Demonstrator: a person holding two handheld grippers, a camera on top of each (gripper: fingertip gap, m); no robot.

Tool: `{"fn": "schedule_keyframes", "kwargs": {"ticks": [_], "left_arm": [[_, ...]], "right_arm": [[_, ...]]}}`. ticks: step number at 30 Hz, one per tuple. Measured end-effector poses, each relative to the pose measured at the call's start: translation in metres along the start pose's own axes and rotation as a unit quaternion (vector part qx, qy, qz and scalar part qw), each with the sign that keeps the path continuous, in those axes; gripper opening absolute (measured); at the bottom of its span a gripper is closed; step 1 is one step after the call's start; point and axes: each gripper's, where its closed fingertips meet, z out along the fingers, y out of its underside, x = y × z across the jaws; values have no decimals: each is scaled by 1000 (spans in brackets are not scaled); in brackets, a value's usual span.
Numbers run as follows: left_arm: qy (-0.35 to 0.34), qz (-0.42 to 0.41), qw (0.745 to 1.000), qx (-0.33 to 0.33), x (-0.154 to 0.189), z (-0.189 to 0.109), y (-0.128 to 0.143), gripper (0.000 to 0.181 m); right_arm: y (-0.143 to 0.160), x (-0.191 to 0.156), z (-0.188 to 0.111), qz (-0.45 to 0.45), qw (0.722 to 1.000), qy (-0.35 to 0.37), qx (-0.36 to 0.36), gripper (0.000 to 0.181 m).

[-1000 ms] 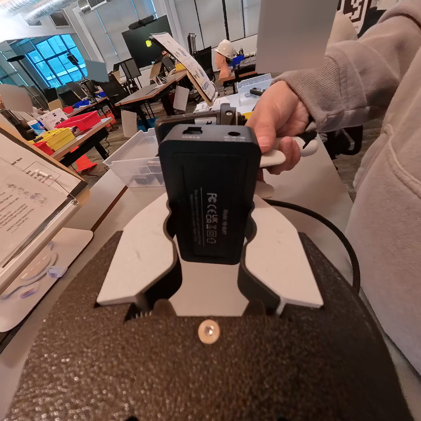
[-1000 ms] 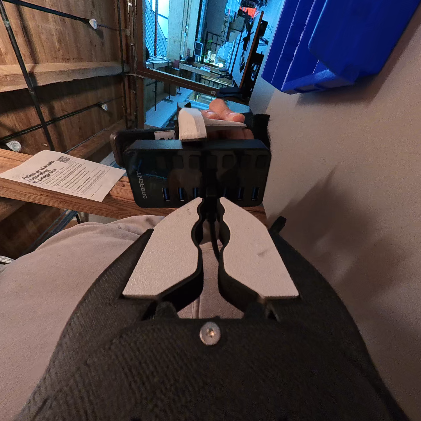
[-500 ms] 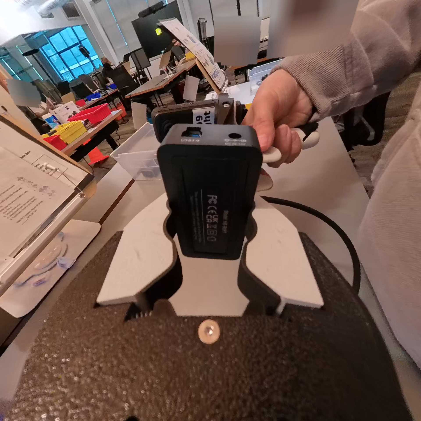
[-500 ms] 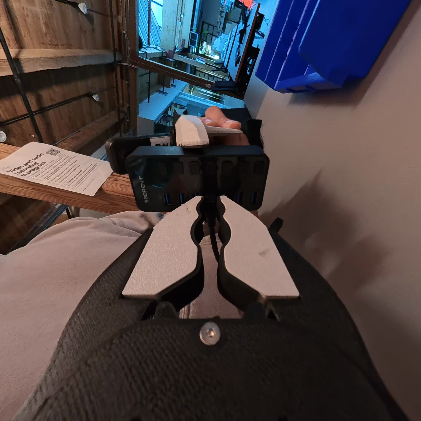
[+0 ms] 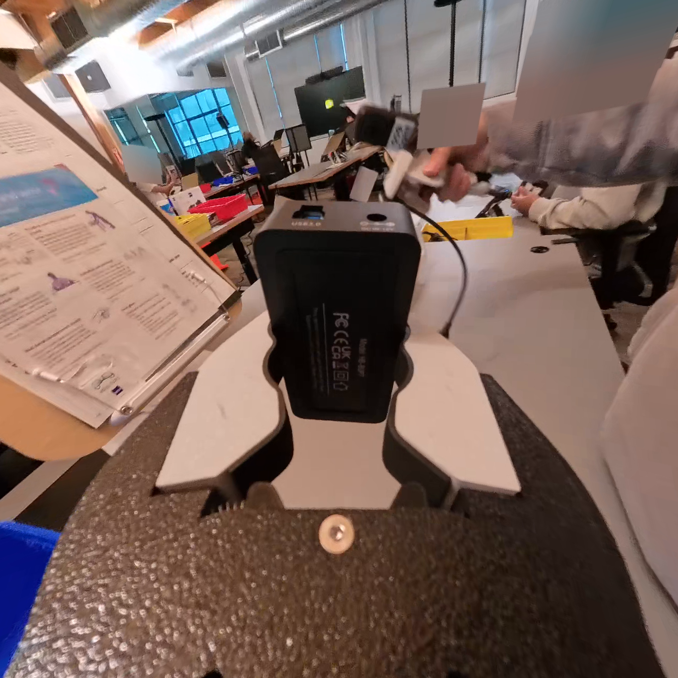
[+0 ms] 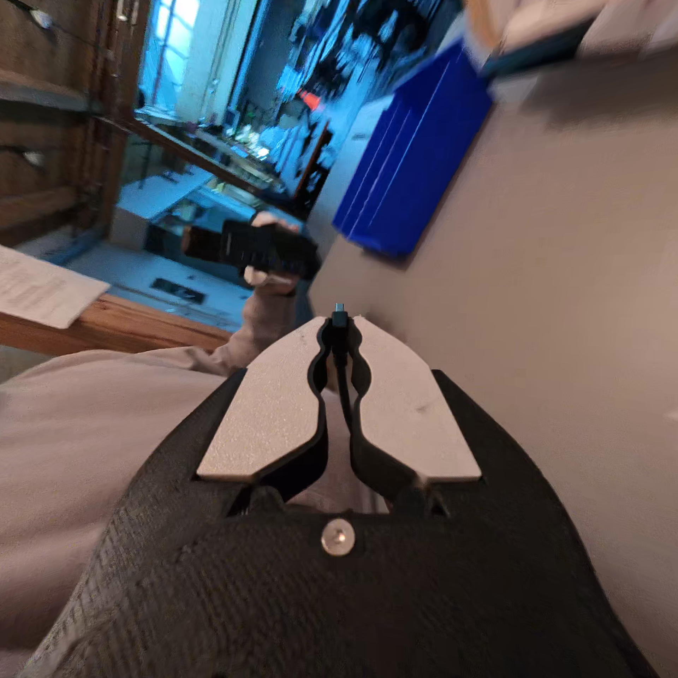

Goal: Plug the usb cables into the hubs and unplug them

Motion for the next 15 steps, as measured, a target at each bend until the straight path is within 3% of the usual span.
{"fn": "schedule_keyframes", "kwargs": {"ticks": [5, 9, 15], "left_arm": [[17, -26, 1000, 2, 20, 5, 13, 58], [38, -46, 998, -3, 31, 14, 24, 59], [52, -62, 997, 0, 40, 23, 26, 59]], "right_arm": [[-56, -12, -97, -121, 985, 112, 56, 8], [-81, 28, -151, -173, 956, 222, 86, 9], [-71, 82, -144, -92, 977, 107, 158, 8]]}}
